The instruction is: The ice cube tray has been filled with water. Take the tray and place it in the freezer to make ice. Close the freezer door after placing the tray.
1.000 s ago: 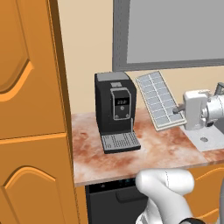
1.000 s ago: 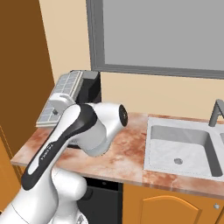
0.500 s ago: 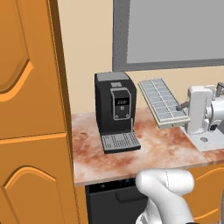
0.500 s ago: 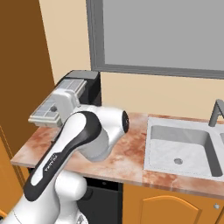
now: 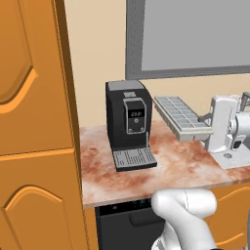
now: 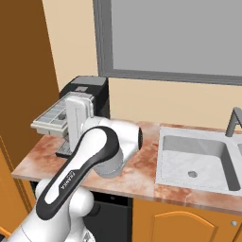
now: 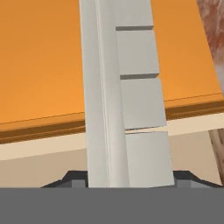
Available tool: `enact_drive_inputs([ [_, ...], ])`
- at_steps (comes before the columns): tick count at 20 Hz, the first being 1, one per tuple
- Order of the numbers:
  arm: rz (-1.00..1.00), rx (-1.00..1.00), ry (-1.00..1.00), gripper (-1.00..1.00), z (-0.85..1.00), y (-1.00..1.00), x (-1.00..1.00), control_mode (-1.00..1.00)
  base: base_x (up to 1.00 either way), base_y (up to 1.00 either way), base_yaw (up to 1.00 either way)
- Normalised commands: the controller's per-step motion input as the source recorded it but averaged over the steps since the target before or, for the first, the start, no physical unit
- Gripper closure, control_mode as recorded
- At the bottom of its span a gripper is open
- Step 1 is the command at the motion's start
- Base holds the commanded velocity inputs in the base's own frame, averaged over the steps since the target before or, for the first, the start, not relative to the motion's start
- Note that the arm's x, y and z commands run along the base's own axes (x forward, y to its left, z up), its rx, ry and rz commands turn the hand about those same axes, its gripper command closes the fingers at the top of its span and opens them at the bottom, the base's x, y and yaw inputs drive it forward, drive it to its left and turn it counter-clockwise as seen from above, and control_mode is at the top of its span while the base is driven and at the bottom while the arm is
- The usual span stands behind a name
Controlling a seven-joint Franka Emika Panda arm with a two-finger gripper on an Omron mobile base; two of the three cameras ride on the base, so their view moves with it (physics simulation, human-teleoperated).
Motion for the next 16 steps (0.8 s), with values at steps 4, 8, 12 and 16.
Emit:
enact_drive_inputs([
  [4, 0.0, -0.07, 0.0, 1.0, 0.02, 0.0, -0.1, -1.0, 0.0, 0.0, 0.0],
  [8, 0.0, -0.11, 0.0, 1.0, 0.03, 0.0, -0.07, -1.0, 0.0, 0.0, 0.0],
  [12, 0.0, -0.03, 0.0, 1.0, 0.0, 0.01, -0.04, 1.0, -0.07, 0.01, 0.0],
  [16, 0.0, 0.0, 0.0, 1.0, 0.0, 0.0, 0.0, 1.0, -0.62, 0.05, 0.0],
])
